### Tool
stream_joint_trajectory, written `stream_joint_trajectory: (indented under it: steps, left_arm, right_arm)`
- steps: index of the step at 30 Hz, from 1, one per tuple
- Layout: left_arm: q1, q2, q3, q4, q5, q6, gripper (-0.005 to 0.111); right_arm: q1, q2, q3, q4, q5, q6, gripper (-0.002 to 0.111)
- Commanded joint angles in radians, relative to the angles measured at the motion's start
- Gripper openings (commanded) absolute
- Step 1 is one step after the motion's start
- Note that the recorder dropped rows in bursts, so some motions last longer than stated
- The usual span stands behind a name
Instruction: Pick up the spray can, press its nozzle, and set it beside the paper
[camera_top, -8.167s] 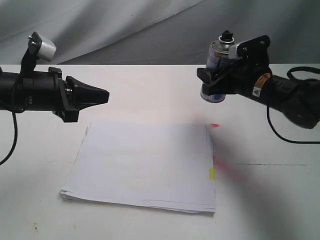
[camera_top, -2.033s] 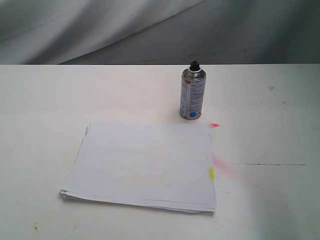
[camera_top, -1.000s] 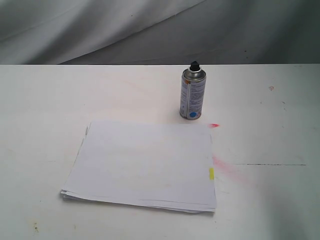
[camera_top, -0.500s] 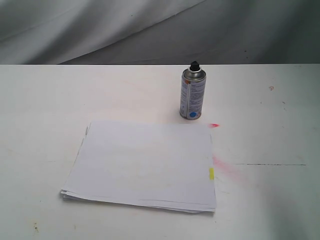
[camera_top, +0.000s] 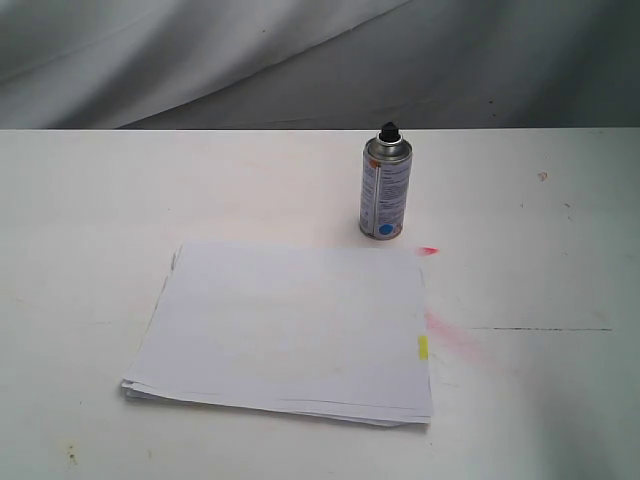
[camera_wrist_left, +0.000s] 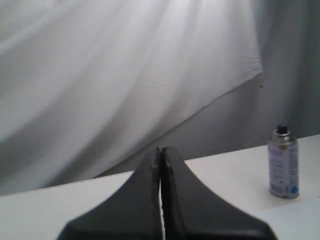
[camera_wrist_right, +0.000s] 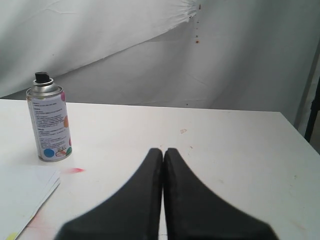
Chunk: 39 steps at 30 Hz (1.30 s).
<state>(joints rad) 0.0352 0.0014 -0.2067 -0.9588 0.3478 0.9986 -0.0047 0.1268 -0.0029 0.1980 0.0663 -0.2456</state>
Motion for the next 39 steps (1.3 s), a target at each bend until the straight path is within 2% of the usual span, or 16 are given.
stream_joint_trajectory:
  steps: [1,5,8,16,39]
  left_arm:
    - [-0.006,-0.001,0.04,0.464,-0.062,-0.568,0.0]
    - [-0.006,-0.001,0.1,0.674,-0.064,-0.821,0.0]
    - [-0.006,-0.001,0.133,0.748,-0.06,-0.894,0.0]
    - [-0.006,-0.001,0.205,0.762,-0.057,-0.894,0.0]
    - [-0.006,-0.001,0.207,0.757,-0.063,-0.913,0.0]
  right_arm:
    - [-0.008,-0.003,0.003,-0.012,-0.002,-0.005,0.0]
    - [-0.008,-0.003,0.003,-0.012,-0.002,-0.005,0.0]
    - [-0.008,-0.003,0.003,-0.012,-0.002,-0.005,0.0]
    - [-0.008,-0.003,0.003,-0.012,-0.002,-0.005,0.0]
    - [-0.008,-0.003,0.003,-0.012,-0.002,-0.005,0.0]
